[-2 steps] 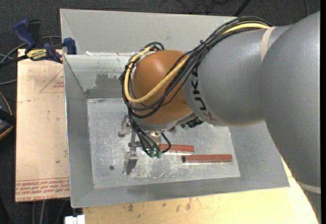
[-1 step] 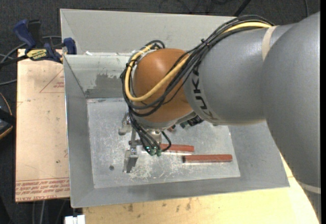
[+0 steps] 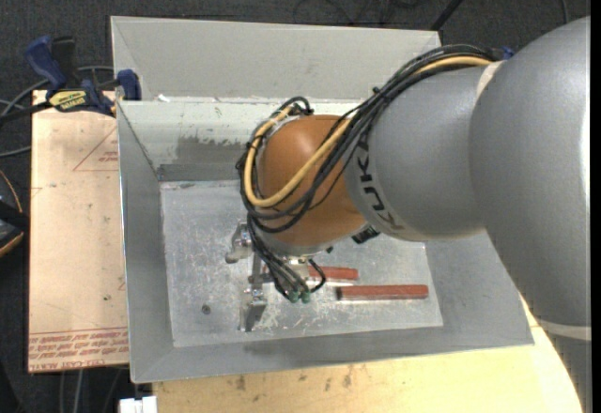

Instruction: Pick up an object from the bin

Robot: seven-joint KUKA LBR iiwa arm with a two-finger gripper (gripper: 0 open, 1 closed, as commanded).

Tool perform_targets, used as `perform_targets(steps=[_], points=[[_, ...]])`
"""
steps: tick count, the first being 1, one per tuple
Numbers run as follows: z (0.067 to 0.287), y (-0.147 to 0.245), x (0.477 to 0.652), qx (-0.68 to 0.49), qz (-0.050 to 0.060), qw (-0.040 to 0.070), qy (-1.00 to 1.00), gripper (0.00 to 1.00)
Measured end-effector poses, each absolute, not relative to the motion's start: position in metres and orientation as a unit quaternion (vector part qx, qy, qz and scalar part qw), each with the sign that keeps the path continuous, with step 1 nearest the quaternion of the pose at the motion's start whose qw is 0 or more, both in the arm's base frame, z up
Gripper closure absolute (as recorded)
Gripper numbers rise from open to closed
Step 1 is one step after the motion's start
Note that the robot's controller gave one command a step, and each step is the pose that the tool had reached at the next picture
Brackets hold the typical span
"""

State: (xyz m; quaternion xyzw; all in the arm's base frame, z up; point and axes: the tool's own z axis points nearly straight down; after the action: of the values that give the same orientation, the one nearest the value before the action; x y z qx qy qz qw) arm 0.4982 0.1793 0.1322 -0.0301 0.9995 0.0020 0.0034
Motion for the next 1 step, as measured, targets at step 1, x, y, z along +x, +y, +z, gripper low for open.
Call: perform_targets(steps=[1], points=[[0.1181,0.1173,0.5063,-0.007,0.001,-0.002,1.0,0.0]])
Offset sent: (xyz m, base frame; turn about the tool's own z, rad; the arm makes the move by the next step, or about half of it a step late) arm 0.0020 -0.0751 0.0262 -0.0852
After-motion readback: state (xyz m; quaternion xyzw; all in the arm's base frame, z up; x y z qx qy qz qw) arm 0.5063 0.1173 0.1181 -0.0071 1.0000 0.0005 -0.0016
